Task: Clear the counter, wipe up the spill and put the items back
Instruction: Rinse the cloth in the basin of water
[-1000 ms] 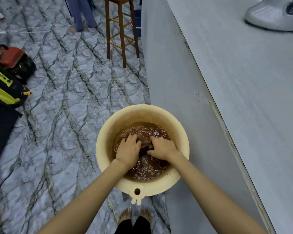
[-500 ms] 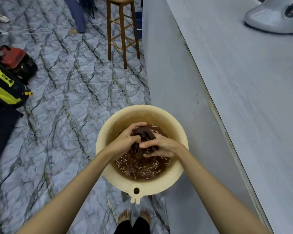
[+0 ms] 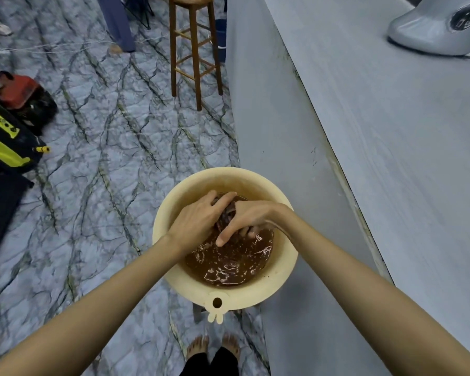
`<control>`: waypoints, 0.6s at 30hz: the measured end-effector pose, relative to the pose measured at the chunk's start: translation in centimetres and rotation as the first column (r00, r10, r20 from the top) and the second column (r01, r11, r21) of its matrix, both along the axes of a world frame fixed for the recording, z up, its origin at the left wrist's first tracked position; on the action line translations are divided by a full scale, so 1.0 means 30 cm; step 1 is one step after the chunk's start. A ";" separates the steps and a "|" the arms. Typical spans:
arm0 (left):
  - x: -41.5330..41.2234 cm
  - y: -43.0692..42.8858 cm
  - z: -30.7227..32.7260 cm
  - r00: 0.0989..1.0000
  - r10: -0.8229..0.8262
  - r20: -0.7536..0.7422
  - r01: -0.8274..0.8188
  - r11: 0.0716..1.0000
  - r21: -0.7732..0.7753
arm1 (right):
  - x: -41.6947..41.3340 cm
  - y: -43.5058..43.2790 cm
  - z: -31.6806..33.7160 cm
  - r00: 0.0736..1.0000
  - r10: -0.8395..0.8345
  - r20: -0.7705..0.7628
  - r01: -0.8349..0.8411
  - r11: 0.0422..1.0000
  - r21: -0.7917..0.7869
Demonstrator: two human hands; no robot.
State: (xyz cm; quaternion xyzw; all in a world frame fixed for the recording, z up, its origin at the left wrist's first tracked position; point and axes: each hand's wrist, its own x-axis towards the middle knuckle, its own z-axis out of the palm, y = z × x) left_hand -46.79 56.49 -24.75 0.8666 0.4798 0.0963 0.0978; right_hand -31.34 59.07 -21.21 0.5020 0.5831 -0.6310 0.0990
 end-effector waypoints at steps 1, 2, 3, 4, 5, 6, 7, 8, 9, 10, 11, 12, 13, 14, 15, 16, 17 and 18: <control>0.000 0.009 0.003 0.998 0.034 -0.050 -0.036 0.999 -0.021 | -0.015 0.001 0.003 0.994 0.016 0.108 -0.027 0.994 0.103; 0.000 0.018 0.009 0.994 0.067 -0.089 -0.071 0.997 -0.043 | -0.028 0.000 0.004 0.984 0.007 0.178 -0.042 0.981 0.192; 0.009 0.026 0.016 0.989 0.093 -0.113 -0.101 0.993 -0.067 | -0.040 -0.001 0.002 0.974 0.001 0.227 -0.066 0.959 0.275; 0.017 0.036 0.022 0.984 0.123 -0.132 -0.138 0.985 -0.105 | -0.049 -0.002 -0.002 0.958 0.004 0.287 -0.114 0.924 0.365; 0.026 0.043 0.033 0.974 0.174 -0.143 -0.196 0.967 -0.159 | -0.058 -0.003 -0.008 0.935 0.009 0.355 -0.177 0.878 0.444; 0.031 0.050 0.041 0.962 0.229 -0.147 -0.258 0.940 -0.222 | -0.068 -0.006 -0.015 0.913 0.000 0.407 -0.228 0.828 0.512; 0.032 0.057 0.042 0.955 0.267 -0.128 -0.292 0.918 -0.267 | -0.078 -0.007 -0.025 0.902 -0.019 0.431 -0.253 0.786 0.564; 0.029 0.065 0.037 0.961 0.259 -0.098 -0.277 0.918 -0.283 | -0.086 -0.010 -0.032 0.898 -0.040 0.438 -0.266 0.744 0.613; 0.025 0.071 0.034 0.969 0.237 -0.070 -0.247 0.922 -0.299 | -0.092 -0.013 -0.039 0.895 -0.055 0.443 -0.279 0.705 0.652; 0.020 0.075 0.031 0.970 0.238 -0.058 -0.243 0.911 -0.332 | -0.096 -0.016 -0.042 0.886 -0.060 0.459 -0.312 0.656 0.687; 0.014 0.077 0.029 0.966 0.250 -0.065 -0.256 0.894 -0.367 | -0.098 -0.016 -0.044 0.876 -0.058 0.480 -0.349 0.610 0.711; 0.010 0.079 0.030 0.959 0.274 -0.074 -0.280 0.868 -0.411 | -0.100 -0.018 -0.045 0.871 -0.055 0.489 -0.378 0.562 0.736; 0.012 0.081 0.036 0.950 0.300 -0.084 -0.304 0.832 -0.465 | -0.100 -0.019 -0.048 0.867 -0.048 0.496 -0.402 0.521 0.753; 0.011 0.084 0.042 0.941 0.326 -0.091 -0.323 0.787 -0.525 | -0.101 -0.021 -0.050 0.864 -0.037 0.502 -0.423 0.486 0.765; 0.012 0.086 0.051 0.931 0.350 -0.098 -0.337 0.729 -0.595 | -0.101 -0.021 -0.053 0.859 -0.027 0.511 -0.444 0.456 0.771; 0.013 0.087 0.060 0.922 0.371 -0.108 -0.343 0.660 -0.668 | -0.099 -0.020 -0.055 0.855 -0.015 0.518 -0.462 0.431 0.775; 0.013 0.088 0.067 0.914 0.390 -0.109 -0.339 0.590 -0.733 | -0.095 -0.016 -0.055 0.850 -0.002 0.527 -0.481 0.407 0.777; 0.011 0.089 0.069 0.907 0.408 -0.100 -0.324 0.527 -0.786 | -0.090 -0.012 -0.054 0.845 0.011 0.535 -0.498 0.381 0.779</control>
